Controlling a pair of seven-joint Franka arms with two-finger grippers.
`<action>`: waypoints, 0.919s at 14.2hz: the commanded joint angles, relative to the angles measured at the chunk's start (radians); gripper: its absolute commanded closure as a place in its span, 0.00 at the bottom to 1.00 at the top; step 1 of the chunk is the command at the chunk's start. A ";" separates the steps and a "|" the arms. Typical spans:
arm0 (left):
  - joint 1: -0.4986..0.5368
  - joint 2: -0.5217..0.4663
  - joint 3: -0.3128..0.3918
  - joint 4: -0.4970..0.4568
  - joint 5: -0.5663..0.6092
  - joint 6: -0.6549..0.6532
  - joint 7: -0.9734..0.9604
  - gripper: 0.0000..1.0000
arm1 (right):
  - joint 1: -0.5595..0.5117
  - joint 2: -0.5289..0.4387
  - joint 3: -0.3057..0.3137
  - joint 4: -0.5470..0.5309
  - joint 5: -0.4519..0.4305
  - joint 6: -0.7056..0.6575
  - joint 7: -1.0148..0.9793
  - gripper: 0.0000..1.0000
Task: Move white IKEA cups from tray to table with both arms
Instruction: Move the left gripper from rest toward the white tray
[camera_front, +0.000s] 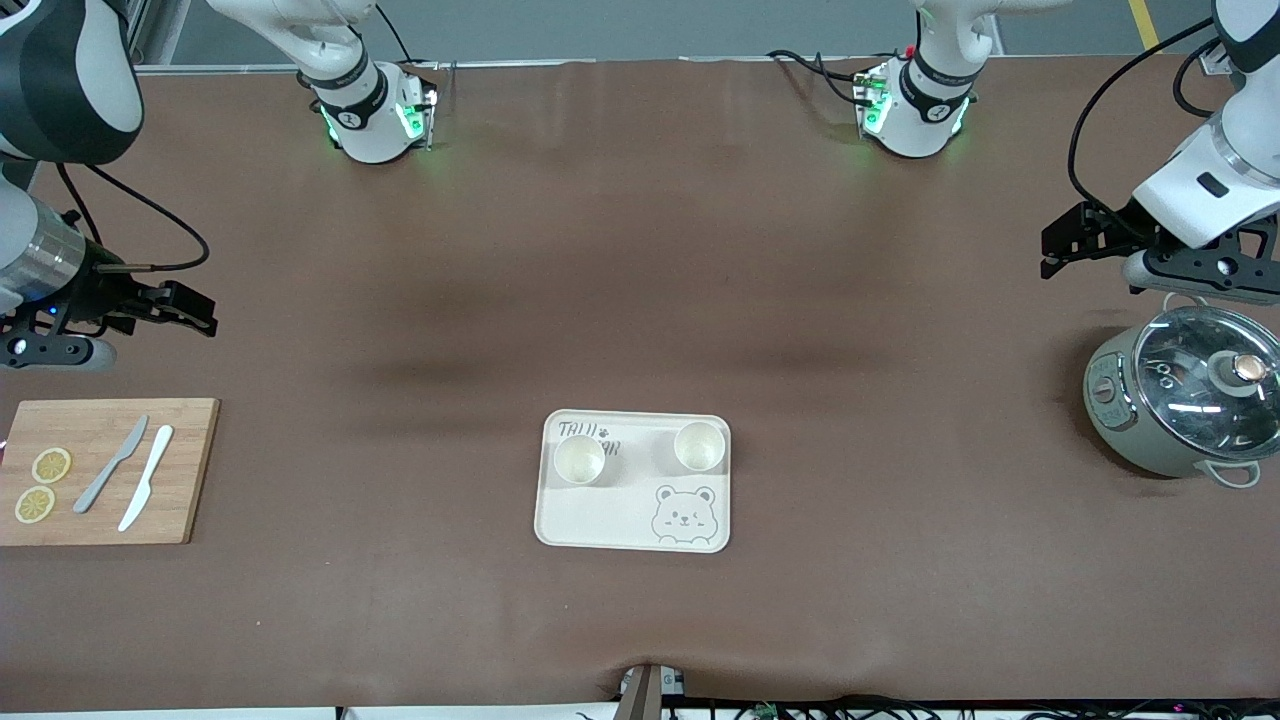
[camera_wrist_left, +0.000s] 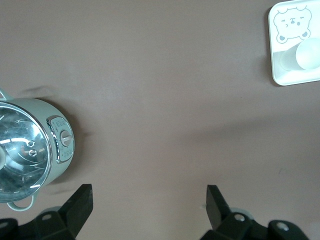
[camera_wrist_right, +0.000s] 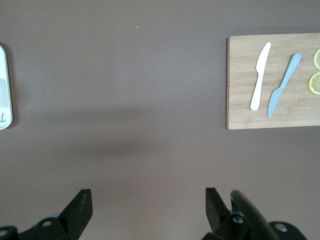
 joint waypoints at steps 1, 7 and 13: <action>0.002 -0.011 -0.003 0.005 -0.016 -0.014 -0.008 0.00 | 0.003 -0.022 0.000 -0.024 0.006 0.006 -0.008 0.00; 0.000 -0.003 -0.004 0.001 -0.014 0.004 -0.002 0.00 | 0.001 -0.021 0.001 -0.021 0.014 0.011 -0.008 0.00; -0.046 0.100 -0.007 -0.025 -0.013 0.165 -0.010 0.00 | 0.001 -0.021 0.001 -0.019 0.019 0.008 -0.009 0.00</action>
